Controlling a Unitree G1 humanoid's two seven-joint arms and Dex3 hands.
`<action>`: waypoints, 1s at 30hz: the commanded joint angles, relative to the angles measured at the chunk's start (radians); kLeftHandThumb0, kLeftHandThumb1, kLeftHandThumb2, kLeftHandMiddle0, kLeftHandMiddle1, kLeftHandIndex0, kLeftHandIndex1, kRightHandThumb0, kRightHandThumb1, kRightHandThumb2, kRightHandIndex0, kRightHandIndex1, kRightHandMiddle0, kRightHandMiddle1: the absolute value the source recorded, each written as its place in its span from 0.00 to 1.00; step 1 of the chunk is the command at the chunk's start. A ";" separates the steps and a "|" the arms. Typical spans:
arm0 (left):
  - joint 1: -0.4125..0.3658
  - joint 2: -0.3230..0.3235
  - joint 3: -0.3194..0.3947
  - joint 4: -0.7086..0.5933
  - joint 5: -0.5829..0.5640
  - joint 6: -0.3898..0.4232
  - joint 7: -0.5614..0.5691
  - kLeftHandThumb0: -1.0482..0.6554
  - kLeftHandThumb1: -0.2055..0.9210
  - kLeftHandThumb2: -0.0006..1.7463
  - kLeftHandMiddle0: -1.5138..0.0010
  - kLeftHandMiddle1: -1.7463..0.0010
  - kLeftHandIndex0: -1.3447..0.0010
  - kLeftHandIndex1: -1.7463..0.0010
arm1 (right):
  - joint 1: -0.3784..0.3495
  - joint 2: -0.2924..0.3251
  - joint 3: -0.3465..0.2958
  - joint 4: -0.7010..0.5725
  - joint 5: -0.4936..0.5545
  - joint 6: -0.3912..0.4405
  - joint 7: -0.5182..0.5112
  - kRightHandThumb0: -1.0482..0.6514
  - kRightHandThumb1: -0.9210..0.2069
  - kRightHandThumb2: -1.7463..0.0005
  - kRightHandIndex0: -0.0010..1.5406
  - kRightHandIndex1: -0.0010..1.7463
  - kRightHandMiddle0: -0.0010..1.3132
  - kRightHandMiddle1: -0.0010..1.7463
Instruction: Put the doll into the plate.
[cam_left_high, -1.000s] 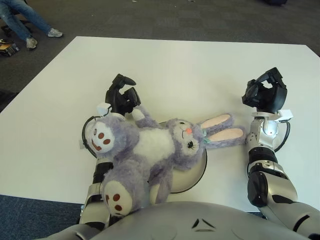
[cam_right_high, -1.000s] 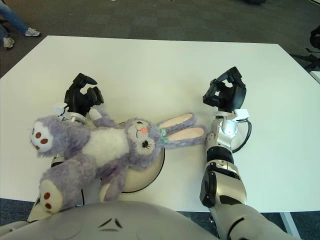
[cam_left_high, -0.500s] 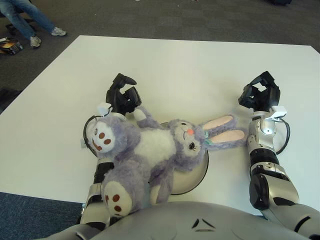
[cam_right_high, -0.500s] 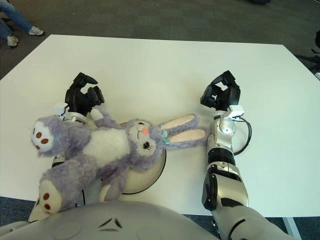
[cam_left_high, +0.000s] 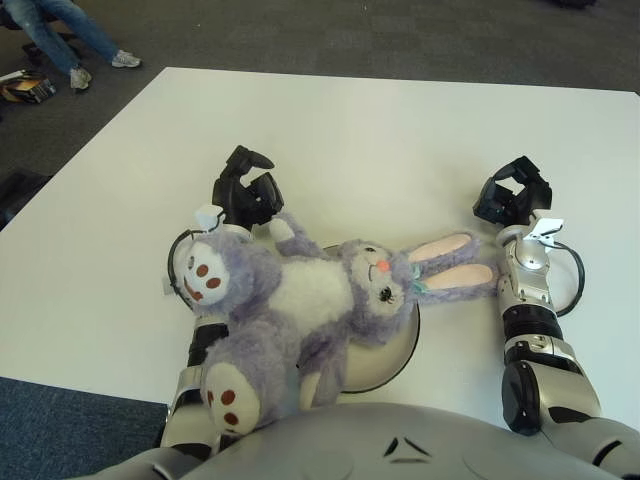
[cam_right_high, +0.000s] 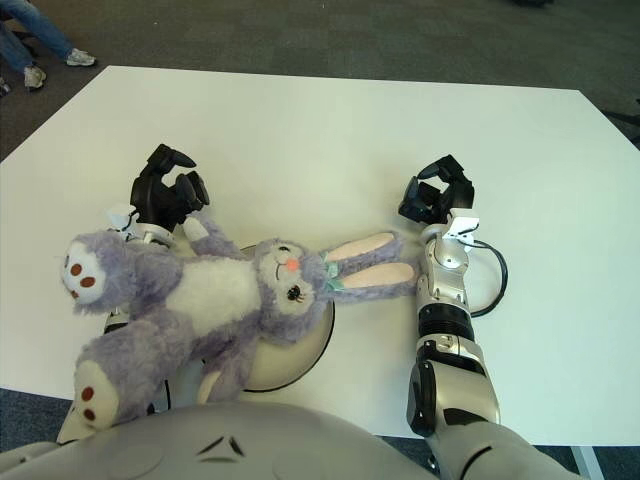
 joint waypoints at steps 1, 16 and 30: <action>0.072 -0.003 0.000 0.042 -0.007 -0.005 -0.010 0.36 0.56 0.67 0.29 0.00 0.61 0.00 | 0.068 0.027 0.005 0.014 0.002 0.027 -0.009 0.31 0.62 0.18 0.83 1.00 0.53 1.00; 0.074 0.000 -0.002 0.038 0.000 -0.006 -0.006 0.36 0.56 0.67 0.29 0.00 0.61 0.00 | 0.075 0.033 0.007 -0.017 0.004 0.063 -0.032 0.31 0.61 0.19 0.83 1.00 0.52 1.00; 0.075 -0.002 -0.005 0.032 -0.002 0.006 0.000 0.36 0.56 0.67 0.29 0.00 0.61 0.00 | 0.075 0.031 0.005 -0.021 0.009 0.070 -0.029 0.32 0.60 0.19 0.83 1.00 0.52 1.00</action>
